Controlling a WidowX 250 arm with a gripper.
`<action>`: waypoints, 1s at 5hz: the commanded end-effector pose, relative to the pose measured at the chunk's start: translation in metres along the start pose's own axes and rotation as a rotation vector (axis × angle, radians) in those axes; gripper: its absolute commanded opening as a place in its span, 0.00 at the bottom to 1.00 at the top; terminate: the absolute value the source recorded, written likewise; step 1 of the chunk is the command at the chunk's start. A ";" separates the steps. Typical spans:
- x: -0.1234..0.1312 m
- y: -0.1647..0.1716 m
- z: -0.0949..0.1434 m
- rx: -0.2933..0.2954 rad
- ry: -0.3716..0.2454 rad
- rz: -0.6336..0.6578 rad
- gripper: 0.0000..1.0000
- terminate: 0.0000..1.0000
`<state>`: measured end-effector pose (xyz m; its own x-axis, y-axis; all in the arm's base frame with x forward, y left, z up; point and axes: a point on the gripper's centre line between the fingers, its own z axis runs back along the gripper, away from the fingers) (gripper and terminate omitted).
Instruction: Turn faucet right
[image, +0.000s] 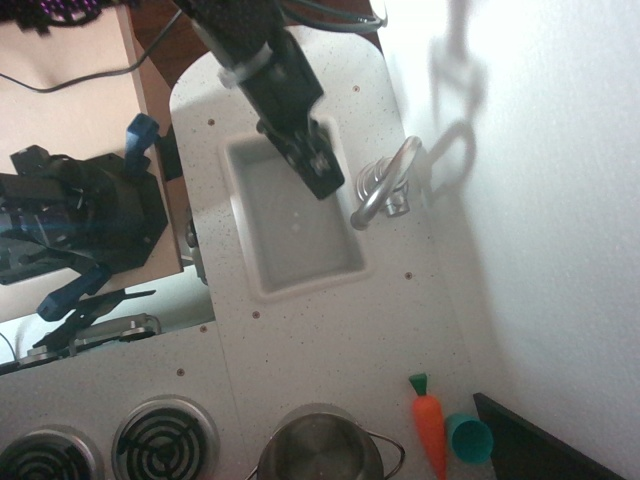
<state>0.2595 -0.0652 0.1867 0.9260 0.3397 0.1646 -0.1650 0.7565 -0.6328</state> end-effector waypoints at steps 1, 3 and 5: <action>0.016 -0.008 0.010 0.042 -0.030 -0.122 1.00 0.00; 0.038 0.001 0.005 -0.067 -0.016 -0.206 1.00 0.00; 0.052 0.000 -0.011 -0.243 0.098 -0.292 1.00 0.00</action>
<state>0.3090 -0.0632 0.1786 0.9685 0.0500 0.2440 0.1576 0.6355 -0.7559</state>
